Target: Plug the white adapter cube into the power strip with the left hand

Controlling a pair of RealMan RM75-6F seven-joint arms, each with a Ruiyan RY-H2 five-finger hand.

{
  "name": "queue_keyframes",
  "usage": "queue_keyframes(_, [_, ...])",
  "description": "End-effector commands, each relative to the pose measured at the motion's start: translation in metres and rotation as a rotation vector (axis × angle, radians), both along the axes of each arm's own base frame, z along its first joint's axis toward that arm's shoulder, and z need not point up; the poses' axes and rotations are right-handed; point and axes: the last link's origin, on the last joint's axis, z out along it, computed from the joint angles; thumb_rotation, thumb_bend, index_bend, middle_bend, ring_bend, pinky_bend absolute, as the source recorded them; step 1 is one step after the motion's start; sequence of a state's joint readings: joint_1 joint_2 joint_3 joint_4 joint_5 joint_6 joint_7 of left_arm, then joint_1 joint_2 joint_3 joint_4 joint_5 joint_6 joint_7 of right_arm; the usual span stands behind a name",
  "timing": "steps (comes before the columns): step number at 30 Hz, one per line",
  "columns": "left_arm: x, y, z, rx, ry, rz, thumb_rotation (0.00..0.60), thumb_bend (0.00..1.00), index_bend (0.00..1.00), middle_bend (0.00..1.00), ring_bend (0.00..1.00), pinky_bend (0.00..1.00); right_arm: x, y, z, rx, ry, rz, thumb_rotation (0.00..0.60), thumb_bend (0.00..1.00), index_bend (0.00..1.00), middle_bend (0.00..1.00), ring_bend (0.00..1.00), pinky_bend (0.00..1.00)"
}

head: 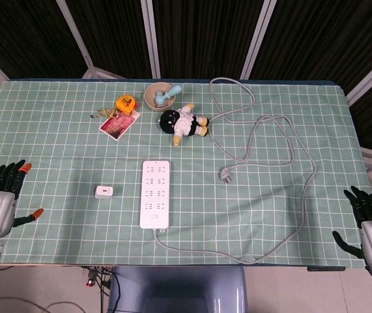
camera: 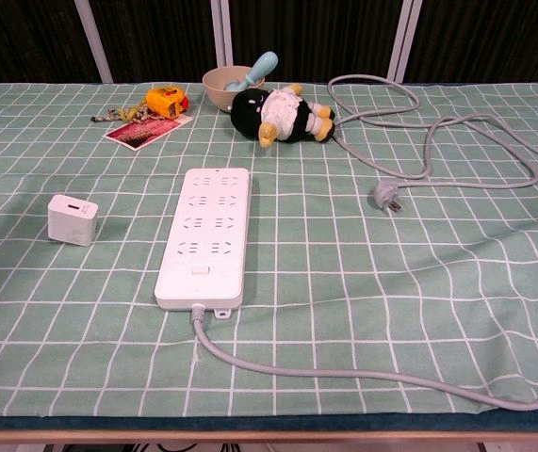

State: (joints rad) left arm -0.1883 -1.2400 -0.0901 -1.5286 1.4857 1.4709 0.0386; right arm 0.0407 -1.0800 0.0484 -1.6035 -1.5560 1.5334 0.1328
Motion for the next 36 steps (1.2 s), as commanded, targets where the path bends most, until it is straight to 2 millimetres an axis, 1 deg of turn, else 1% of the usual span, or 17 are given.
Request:
queue_keyframes(1, [0.000,0.000,0.000,0.000,0.000,0.000,0.600,0.05,0.00,0.00,0.00,0.00,0.000,0.000,0.000,0.000,0.001,0.000,0.600,0.35,0.04,0.00,0.00,0.00])
queue_keyframes(15, [0.001,0.002,-0.004,-0.022,0.001,0.018,0.600,0.05,0.00,0.00,0.00,0.00,0.000,-0.001,-0.001,0.001,-0.004,-0.011,0.600,0.35,0.04,0.00,0.00,0.00])
queue_keyframes(21, [0.011,0.004,-0.005,-0.033,-0.002,0.024,0.600,0.05,0.05,0.00,0.00,0.00,-0.001,0.000,0.001,0.000,-0.008,-0.010,0.600,0.35,0.04,0.00,0.00,0.00])
queue_keyframes(25, [0.024,0.011,-0.010,-0.069,0.026,0.059,0.600,0.09,0.09,0.01,0.00,0.00,-0.001,0.000,0.002,0.001,-0.015,-0.007,0.600,0.35,0.04,0.00,0.00,0.00])
queue_keyframes(27, [0.031,0.015,-0.013,-0.095,0.058,0.072,0.600,0.11,0.13,0.04,0.00,0.00,0.000,0.001,0.001,0.002,-0.017,-0.005,0.600,0.35,0.04,0.00,0.00,0.00])
queue_keyframes(29, [0.037,0.020,-0.018,-0.120,0.078,0.083,0.600,0.12,0.15,0.06,0.00,0.00,0.000,0.001,0.002,0.002,-0.019,-0.006,0.600,0.35,0.04,0.00,0.00,0.00])
queue_keyframes(36, [0.060,0.040,-0.037,-0.204,0.120,0.126,0.600,0.17,0.22,0.23,0.00,0.00,0.000,0.001,0.002,0.001,-0.020,-0.006,0.600,0.35,0.04,0.00,0.00,0.00])
